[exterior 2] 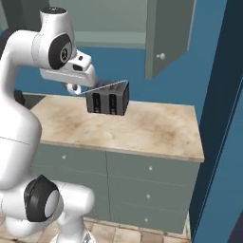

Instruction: Open the cabinet and move the ladle to the pot. Then close the cabinet.

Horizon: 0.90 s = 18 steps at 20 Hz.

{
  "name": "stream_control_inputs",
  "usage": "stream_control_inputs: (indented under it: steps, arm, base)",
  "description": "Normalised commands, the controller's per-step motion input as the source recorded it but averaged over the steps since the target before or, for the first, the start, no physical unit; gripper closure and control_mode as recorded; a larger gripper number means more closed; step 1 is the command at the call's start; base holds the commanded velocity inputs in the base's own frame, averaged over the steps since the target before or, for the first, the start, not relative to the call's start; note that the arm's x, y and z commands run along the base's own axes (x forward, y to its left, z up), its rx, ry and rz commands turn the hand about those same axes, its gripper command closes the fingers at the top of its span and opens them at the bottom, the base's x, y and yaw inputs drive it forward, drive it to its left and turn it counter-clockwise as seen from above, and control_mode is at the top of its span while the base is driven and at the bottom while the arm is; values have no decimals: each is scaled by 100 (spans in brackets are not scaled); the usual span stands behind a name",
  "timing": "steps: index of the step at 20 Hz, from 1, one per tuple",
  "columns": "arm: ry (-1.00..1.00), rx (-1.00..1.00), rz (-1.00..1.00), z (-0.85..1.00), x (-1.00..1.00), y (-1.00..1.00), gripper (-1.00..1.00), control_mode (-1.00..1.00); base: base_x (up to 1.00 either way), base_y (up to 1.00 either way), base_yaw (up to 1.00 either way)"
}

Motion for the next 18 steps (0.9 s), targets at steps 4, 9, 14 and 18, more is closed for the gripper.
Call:
stream_control_inputs:
  steps: [4, 9, 14, 18]
  arm:
    - [0, 0, 0, 0, 0, 0, 100, 100]
    - [0, 0, 0, 0, 0, 0, 100, 100]
    - [0, 0, 0, 0, 0, 0, 100, 100]
    - [0, 0, 0, 0, 0, 0, 100, 100]
  base:
    - [-53, 85, -2]
    - [-4, 100, -2]
    - [0, 100, -3]
    - [7, 100, -3]
